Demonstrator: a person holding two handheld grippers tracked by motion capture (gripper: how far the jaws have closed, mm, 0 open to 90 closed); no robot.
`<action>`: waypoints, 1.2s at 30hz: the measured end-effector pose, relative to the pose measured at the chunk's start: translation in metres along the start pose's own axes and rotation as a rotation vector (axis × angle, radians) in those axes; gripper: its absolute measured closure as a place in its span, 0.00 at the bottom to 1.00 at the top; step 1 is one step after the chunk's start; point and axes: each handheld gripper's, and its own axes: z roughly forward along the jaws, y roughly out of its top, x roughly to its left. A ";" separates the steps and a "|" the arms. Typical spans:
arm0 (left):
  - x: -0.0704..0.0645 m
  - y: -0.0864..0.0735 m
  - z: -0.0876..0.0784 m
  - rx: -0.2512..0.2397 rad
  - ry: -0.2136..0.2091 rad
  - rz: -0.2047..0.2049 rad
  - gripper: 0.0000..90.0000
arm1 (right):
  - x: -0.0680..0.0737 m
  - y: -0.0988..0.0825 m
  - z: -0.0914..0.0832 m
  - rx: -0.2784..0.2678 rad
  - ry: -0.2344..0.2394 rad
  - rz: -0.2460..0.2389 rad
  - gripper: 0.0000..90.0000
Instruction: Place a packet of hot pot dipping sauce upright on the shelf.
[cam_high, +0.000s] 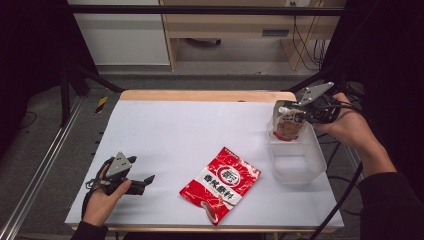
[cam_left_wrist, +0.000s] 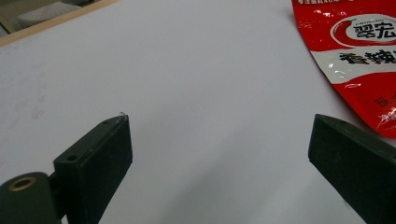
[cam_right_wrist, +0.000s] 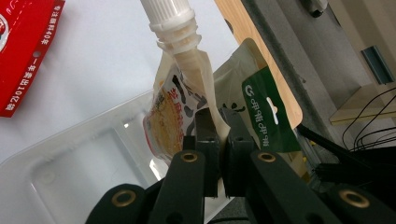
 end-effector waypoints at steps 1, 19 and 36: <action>0.000 0.000 0.000 0.001 0.000 0.000 0.07 | 0.000 -0.001 0.001 -0.001 0.002 0.000 0.97; 0.000 0.000 0.001 0.003 -0.001 0.001 0.07 | 0.001 -0.008 0.011 0.007 0.022 0.012 0.97; -0.001 0.000 0.000 0.003 0.000 0.003 0.07 | 0.004 -0.008 0.013 0.006 0.033 0.008 0.97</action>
